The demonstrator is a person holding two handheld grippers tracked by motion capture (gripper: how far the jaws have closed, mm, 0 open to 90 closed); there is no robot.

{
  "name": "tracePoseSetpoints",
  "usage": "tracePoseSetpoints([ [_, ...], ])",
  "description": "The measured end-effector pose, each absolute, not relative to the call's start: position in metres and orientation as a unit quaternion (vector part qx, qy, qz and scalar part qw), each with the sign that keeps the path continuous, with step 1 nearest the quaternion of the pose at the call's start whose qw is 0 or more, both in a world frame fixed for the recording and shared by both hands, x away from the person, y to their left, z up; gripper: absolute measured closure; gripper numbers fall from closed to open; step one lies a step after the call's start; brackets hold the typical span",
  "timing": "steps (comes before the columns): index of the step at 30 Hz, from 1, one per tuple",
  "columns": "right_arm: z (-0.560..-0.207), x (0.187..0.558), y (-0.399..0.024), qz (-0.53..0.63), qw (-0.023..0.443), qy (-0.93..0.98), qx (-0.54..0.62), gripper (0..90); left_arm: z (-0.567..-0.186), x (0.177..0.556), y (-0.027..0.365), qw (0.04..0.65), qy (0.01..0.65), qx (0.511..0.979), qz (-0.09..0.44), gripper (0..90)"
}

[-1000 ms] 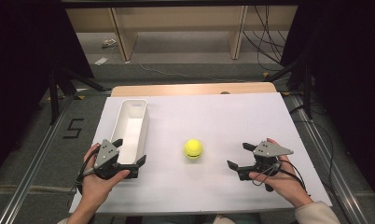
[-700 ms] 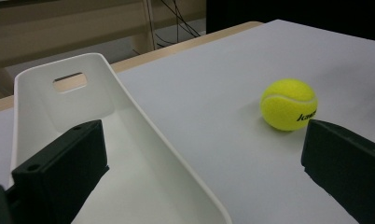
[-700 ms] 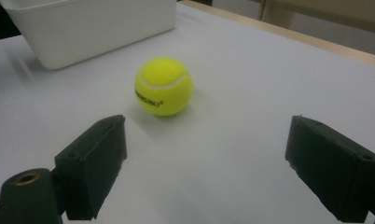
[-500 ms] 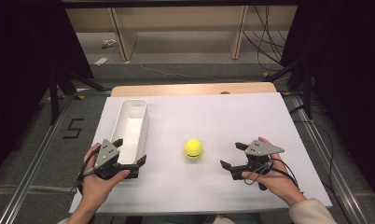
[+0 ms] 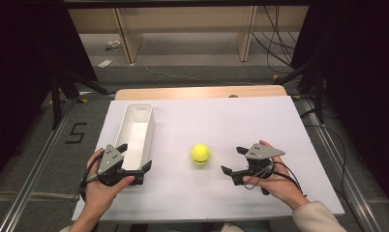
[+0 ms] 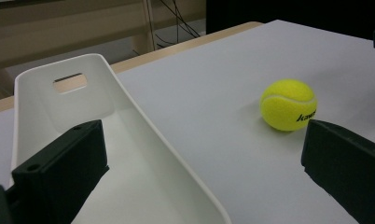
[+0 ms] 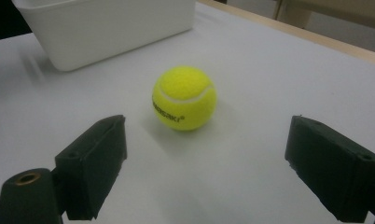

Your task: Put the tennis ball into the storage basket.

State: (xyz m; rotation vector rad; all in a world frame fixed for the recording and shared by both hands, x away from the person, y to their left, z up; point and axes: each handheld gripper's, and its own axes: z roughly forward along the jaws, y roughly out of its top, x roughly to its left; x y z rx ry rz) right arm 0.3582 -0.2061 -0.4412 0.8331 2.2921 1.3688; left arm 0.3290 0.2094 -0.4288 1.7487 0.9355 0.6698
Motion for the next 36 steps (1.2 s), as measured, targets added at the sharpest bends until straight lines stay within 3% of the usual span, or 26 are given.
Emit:
tracePoseSetpoints([
  [36,-0.447,0.374,-0.173,0.474,0.153,0.822,0.276,11.5,-0.428,0.33,0.21,0.499,0.387,0.724,0.279,0.0],
])
